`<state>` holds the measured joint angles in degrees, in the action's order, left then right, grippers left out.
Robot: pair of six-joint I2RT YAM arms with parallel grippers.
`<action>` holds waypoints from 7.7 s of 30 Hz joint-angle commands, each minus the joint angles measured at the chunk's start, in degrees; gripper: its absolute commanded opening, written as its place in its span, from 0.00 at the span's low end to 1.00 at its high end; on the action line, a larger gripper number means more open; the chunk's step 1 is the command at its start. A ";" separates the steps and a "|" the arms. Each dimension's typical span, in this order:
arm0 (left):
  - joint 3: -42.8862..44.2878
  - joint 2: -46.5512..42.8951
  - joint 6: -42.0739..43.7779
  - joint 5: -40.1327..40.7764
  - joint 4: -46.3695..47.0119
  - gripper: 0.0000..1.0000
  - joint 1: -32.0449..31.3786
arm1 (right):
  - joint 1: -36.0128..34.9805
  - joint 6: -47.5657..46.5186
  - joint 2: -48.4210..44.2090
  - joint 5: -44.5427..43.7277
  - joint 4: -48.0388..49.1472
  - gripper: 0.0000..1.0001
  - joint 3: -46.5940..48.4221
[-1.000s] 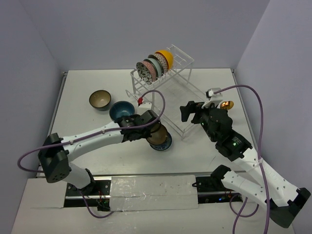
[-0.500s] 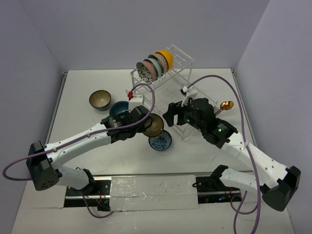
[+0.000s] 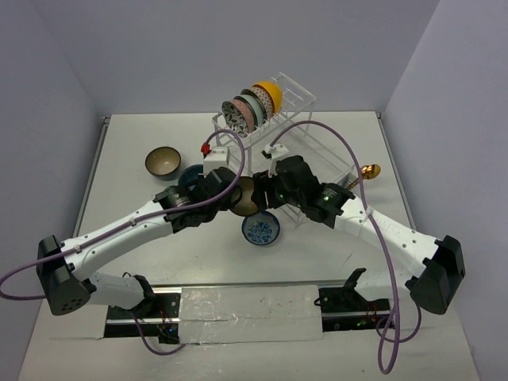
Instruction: Load the bowls into the dish rack
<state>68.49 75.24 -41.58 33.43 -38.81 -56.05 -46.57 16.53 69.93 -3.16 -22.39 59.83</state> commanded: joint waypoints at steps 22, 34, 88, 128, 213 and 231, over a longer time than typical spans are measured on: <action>-0.72 -4.58 -1.22 1.73 6.28 0.00 0.24 | -1.69 4.03 2.93 -5.80 1.12 0.40 4.85; -0.46 -4.75 -1.05 1.37 6.29 0.00 0.24 | -2.21 4.03 5.04 -7.30 0.68 0.24 5.56; -17.69 -21.54 13.11 -28.42 12.26 0.99 41.99 | 14.75 -68.13 42.57 -45.18 45.95 0.00 56.18; -18.48 -21.89 13.11 -31.67 13.14 0.99 44.10 | 12.99 -64.00 44.24 -42.37 36.55 0.16 50.29; -19.09 -20.13 13.11 -31.76 13.32 0.99 44.19 | 39.10 -7.04 48.02 37.79 7.10 0.59 64.54; -19.10 -20.31 13.11 -32.29 13.76 0.98 44.19 | 37.60 -15.92 40.90 39.81 10.26 0.44 56.27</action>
<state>49.30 55.35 -29.34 2.31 -27.22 -12.19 -6.57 1.13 116.11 29.85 -13.93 117.16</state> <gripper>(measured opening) 0.985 0.432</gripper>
